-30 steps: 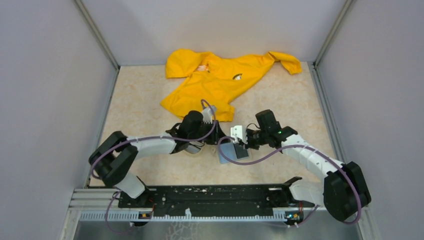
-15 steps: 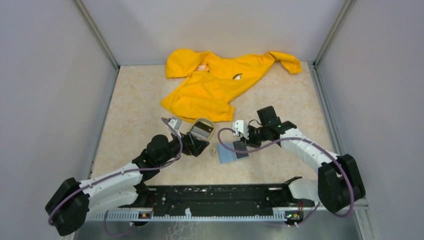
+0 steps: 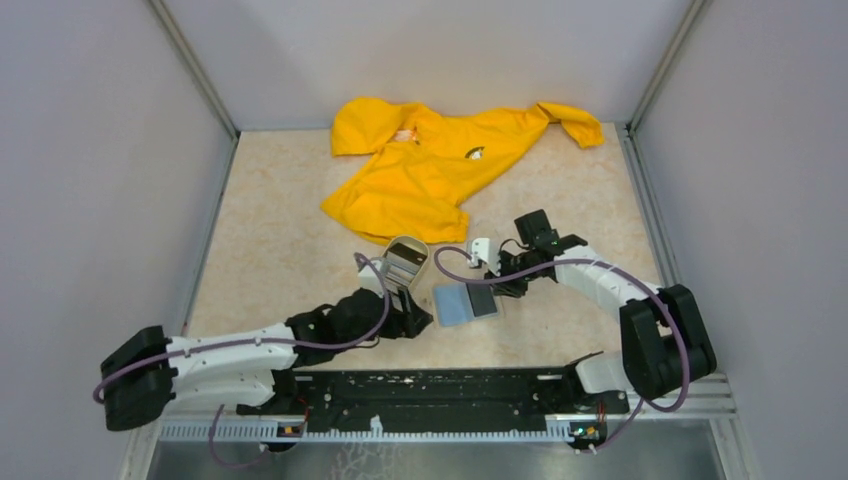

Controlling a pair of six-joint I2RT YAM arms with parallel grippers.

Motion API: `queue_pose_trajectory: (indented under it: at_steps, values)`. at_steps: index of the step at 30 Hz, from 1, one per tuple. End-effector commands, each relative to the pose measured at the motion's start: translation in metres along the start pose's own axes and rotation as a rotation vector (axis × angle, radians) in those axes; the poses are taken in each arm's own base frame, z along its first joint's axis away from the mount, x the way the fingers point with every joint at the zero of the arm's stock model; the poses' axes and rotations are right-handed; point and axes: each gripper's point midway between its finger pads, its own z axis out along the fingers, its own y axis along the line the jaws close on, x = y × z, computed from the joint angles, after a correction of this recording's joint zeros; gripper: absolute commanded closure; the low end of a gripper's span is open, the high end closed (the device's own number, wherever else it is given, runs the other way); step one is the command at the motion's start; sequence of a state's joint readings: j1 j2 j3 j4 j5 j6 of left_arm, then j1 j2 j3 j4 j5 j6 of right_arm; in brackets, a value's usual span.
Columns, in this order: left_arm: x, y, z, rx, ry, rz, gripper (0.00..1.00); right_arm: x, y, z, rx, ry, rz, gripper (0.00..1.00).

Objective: Put the credit cards into the card holder
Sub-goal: Close the card holder at the center of the board.

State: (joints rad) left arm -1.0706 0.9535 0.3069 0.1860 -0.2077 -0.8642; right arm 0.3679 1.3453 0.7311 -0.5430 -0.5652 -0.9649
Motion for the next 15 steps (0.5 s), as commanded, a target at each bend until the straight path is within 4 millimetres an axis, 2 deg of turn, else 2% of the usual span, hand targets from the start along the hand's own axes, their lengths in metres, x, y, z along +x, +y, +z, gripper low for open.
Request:
queue_pose_trajectory:
  at_steps: [1,7,11,15]
  values:
    - [0.006,0.028,0.008,-0.340,-0.028,0.062,0.15,-0.012,-0.017,-0.006,0.036,-0.014,0.006,0.73]
    - [0.012,0.033,0.032,-0.595,-0.023,0.063,0.15,-0.011,-0.019,-0.007,0.046,-0.017,0.029,0.73]
    - [0.016,0.038,0.048,-0.716,-0.009,0.100,0.29,-0.010,-0.020,-0.007,0.045,-0.017,0.032,0.73]
    - [0.019,0.042,0.061,-0.777,-0.008,0.141,0.36,-0.011,-0.020,-0.008,0.046,-0.021,0.033,0.73]
